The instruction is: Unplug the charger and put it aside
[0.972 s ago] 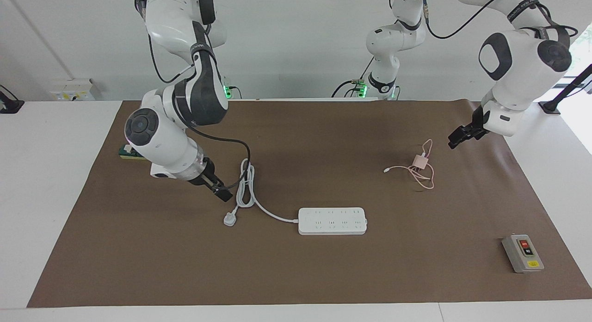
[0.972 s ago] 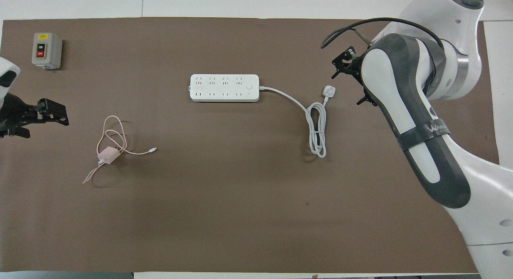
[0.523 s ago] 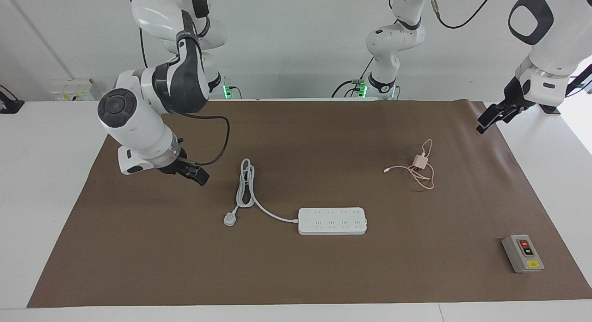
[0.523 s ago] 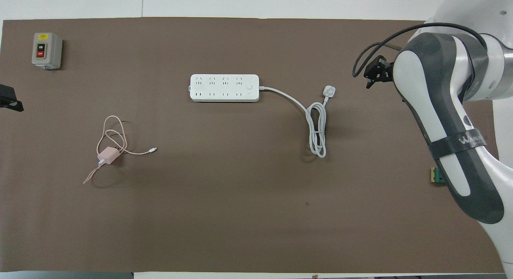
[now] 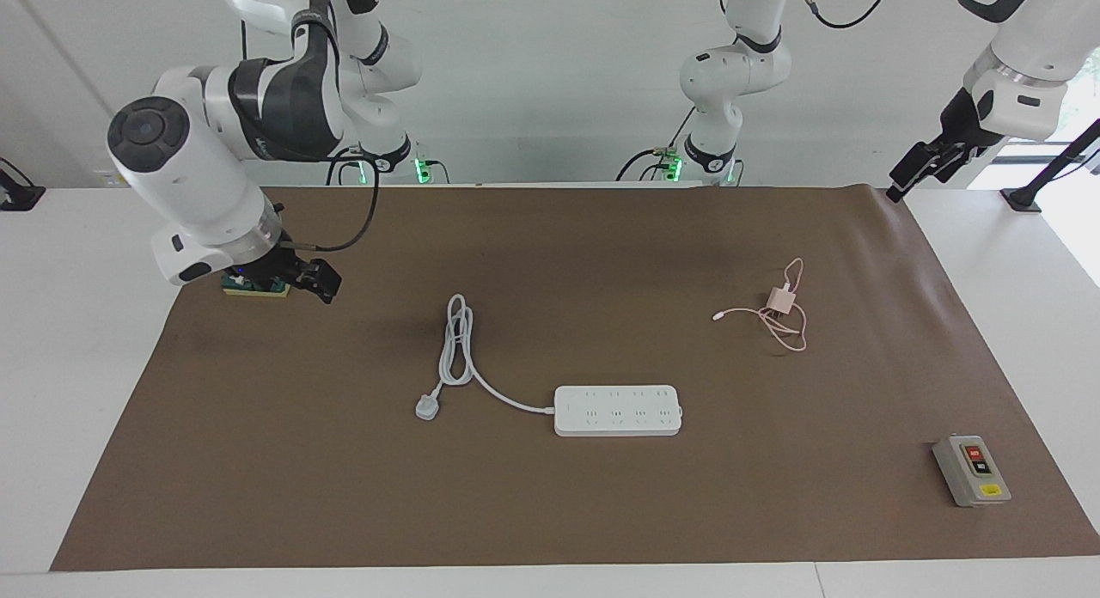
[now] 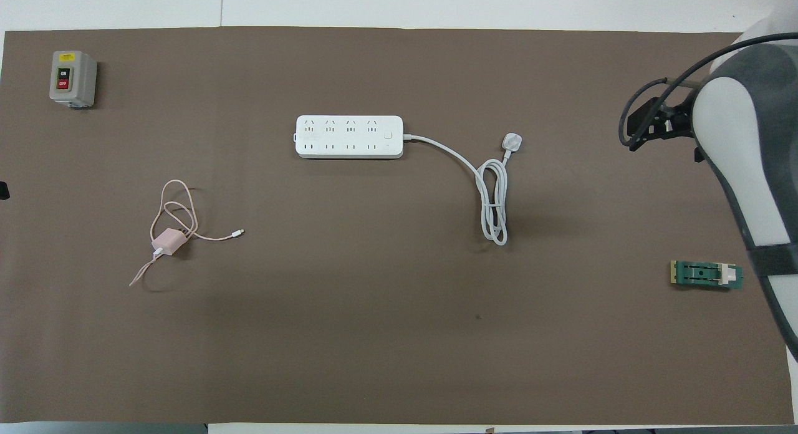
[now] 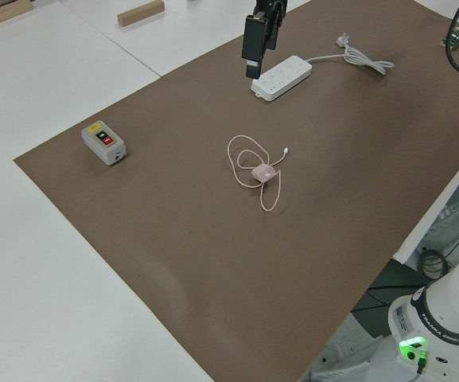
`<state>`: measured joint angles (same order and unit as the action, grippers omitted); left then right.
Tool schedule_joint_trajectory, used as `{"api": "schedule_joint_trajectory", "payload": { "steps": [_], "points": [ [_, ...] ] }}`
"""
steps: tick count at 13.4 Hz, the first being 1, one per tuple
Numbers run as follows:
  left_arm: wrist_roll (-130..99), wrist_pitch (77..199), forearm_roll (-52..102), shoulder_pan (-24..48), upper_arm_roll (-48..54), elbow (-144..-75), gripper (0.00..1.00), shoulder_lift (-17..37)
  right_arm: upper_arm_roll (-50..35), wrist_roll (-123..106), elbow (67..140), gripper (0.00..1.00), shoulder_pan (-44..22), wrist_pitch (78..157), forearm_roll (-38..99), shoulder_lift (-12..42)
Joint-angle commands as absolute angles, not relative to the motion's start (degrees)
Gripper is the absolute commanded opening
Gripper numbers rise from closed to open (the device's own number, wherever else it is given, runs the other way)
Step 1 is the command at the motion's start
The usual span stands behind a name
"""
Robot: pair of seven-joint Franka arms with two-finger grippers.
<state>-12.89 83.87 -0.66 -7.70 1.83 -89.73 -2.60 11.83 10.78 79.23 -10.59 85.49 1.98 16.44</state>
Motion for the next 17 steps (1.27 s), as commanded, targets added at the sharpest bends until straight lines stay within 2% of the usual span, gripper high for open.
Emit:
{"api": "schedule_joint_trajectory", "payload": {
  "steps": [1, 4, 9, 17],
  "points": [
    [-13.4, 84.5, 0.2, -1.6, -2.6, -92.9, 1.0, -5.0, 11.3, 6.9, 83.8, 1.0, -9.7, 85.2, -1.0, 10.1],
    [-11.8, 89.4, 0.4, 0.4, -1.8, -93.2, 1.0, -3.5, 11.3, 6.8, 89.3, 1.0, -8.9, 85.0, -1.3, 4.6],
    [-5.9, 89.6, 0.7, 0.4, 4.0, -94.6, 1.0, -3.5, 11.2, 7.3, 89.7, 1.0, -8.5, 83.2, -1.1, 4.1],
    [0.0, 89.9, 4.3, 0.5, 4.0, -94.7, 1.0, -3.2, 10.6, 7.3, 89.6, 1.0, -9.1, 83.0, -1.1, 2.7]
  ]
}}
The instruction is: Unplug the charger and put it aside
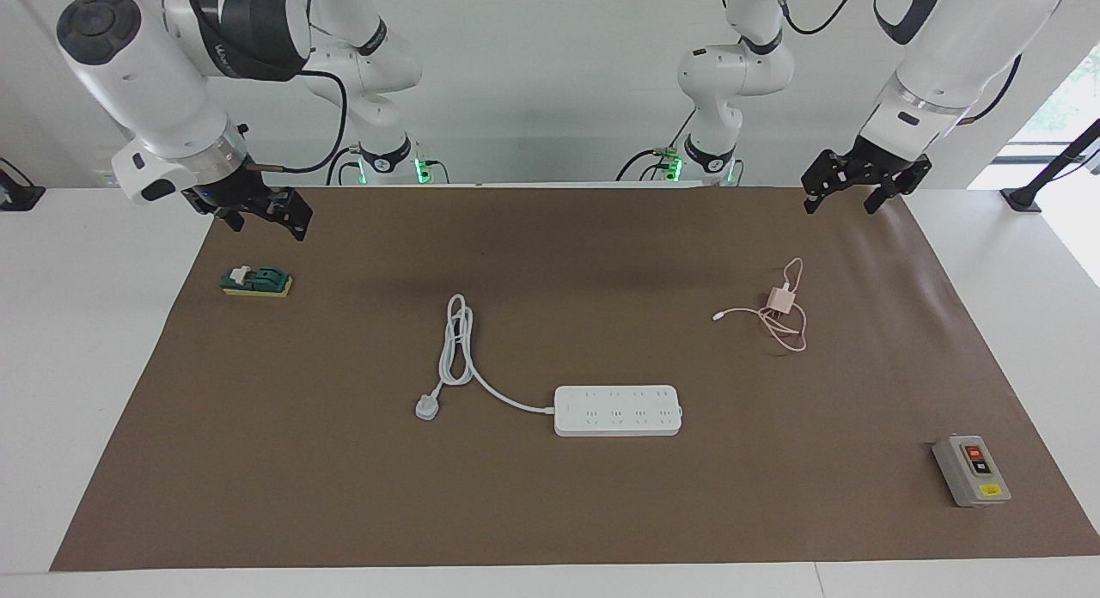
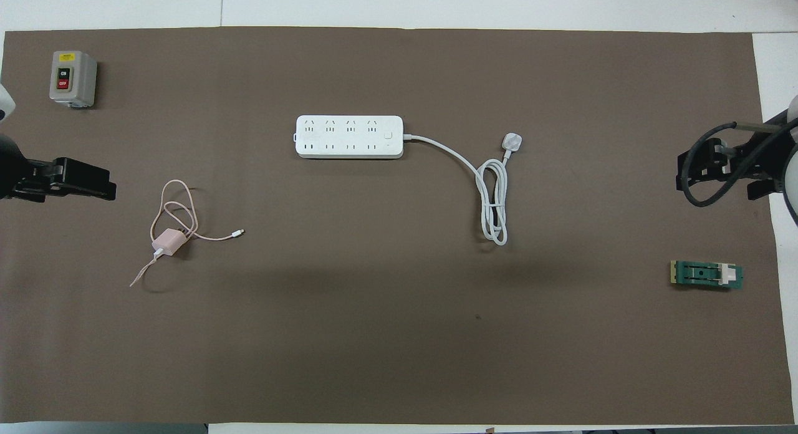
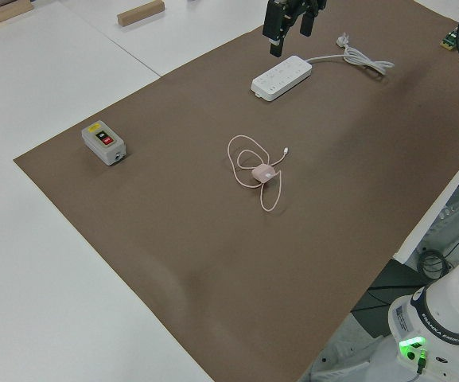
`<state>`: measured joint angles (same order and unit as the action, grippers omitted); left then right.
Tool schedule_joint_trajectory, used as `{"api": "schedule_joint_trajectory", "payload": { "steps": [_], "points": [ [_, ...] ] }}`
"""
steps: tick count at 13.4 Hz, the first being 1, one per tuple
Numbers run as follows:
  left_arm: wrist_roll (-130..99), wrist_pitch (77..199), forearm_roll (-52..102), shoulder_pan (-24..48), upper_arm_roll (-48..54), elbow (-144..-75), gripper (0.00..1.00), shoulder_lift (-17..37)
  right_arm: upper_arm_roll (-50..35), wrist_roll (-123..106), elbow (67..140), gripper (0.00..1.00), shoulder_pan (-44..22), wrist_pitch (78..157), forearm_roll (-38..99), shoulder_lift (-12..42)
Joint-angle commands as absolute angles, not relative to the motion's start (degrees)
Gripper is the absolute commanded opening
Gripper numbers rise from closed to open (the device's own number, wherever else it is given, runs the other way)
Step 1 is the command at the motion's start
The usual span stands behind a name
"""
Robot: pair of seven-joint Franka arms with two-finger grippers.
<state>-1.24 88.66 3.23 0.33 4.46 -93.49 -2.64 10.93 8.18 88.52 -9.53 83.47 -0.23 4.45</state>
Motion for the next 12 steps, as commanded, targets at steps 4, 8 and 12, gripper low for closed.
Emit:
{"api": "schedule_joint_trajectory", "payload": {
  "steps": [4, 8, 12],
  "points": [
    [2.2, 89.4, 3.7, 0.6, 3.9, -94.6, 1.0, -3.1, 10.5, 7.2, 89.5, 1.0, -7.9, 79.9, -0.7, 2.7],
    [1.5, 89.4, 1.0, 0.6, 4.0, -94.4, 1.0, -2.9, 10.5, 6.9, 89.8, 1.0, -7.1, 83.4, -0.2, 2.8],
    [1.0, 89.4, 0.9, 0.6, 4.0, -94.4, 1.0, -2.9, 10.5, 6.9, 89.2, 1.0, -7.2, 85.6, 0.0, 4.2]
  ]
}}
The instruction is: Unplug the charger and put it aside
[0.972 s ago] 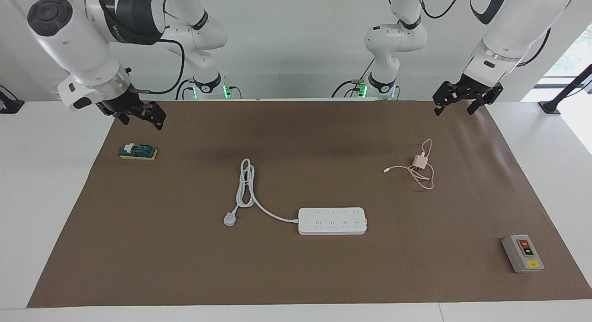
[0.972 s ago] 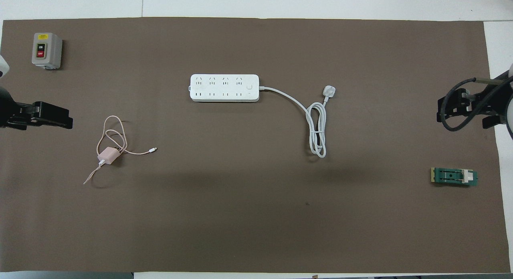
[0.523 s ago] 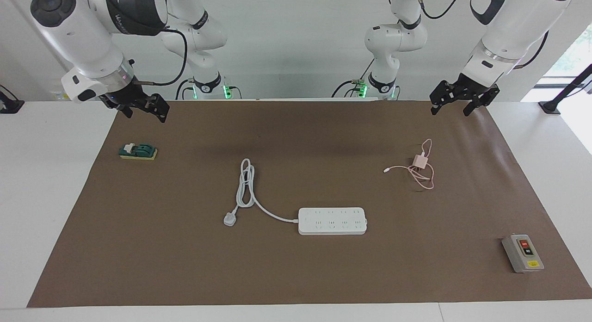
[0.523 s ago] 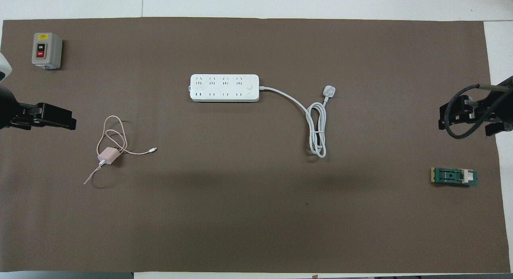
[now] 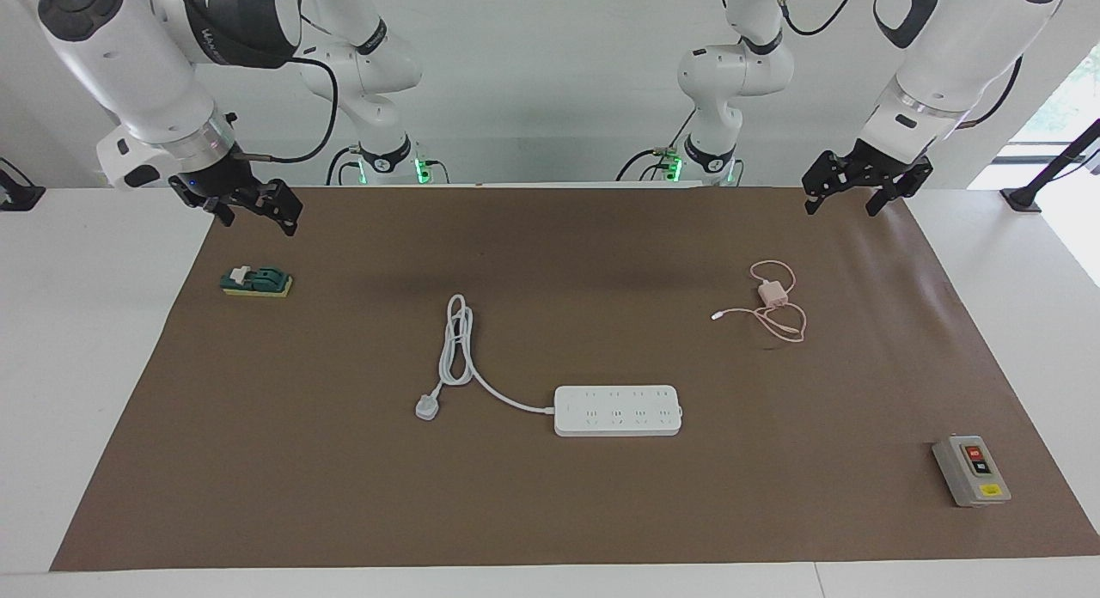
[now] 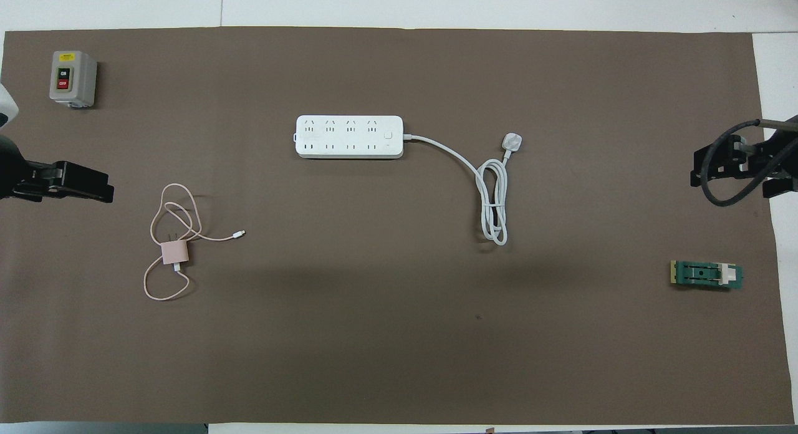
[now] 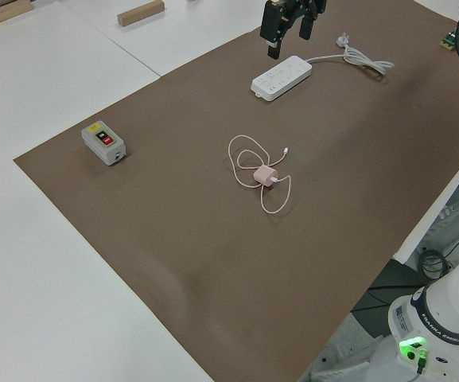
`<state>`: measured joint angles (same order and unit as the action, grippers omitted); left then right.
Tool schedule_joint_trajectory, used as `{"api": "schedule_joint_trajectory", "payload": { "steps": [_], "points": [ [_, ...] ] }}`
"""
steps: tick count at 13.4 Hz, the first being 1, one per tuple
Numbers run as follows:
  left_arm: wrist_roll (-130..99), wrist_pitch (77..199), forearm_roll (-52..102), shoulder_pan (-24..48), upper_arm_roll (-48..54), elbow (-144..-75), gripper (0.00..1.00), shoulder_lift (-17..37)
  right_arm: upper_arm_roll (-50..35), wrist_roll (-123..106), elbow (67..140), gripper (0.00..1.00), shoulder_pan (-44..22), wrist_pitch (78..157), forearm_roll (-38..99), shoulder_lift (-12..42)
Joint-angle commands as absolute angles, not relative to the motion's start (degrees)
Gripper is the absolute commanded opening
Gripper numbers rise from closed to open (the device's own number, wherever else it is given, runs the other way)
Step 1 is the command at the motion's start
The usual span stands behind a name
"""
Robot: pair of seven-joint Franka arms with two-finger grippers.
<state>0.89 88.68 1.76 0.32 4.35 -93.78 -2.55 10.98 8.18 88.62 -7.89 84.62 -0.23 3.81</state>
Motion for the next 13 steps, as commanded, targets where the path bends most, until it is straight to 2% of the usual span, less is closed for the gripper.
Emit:
{"api": "schedule_joint_trajectory", "payload": {
  "steps": [1, 13],
  "points": [
    [1.0, 89.4, 1.0, 0.6, 4.0, -94.3, 1.0, -2.9, 10.5, 6.8, 89.1, 1.0, -7.0, 85.3, 0.3, 4.3],
    [1.1, 89.3, 0.5, 0.5, 3.9, -94.3, 1.0, -3.3, 10.5, 5.7, 89.1, 1.0, -6.5, 84.6, 2.4, 3.6]
  ]
}}
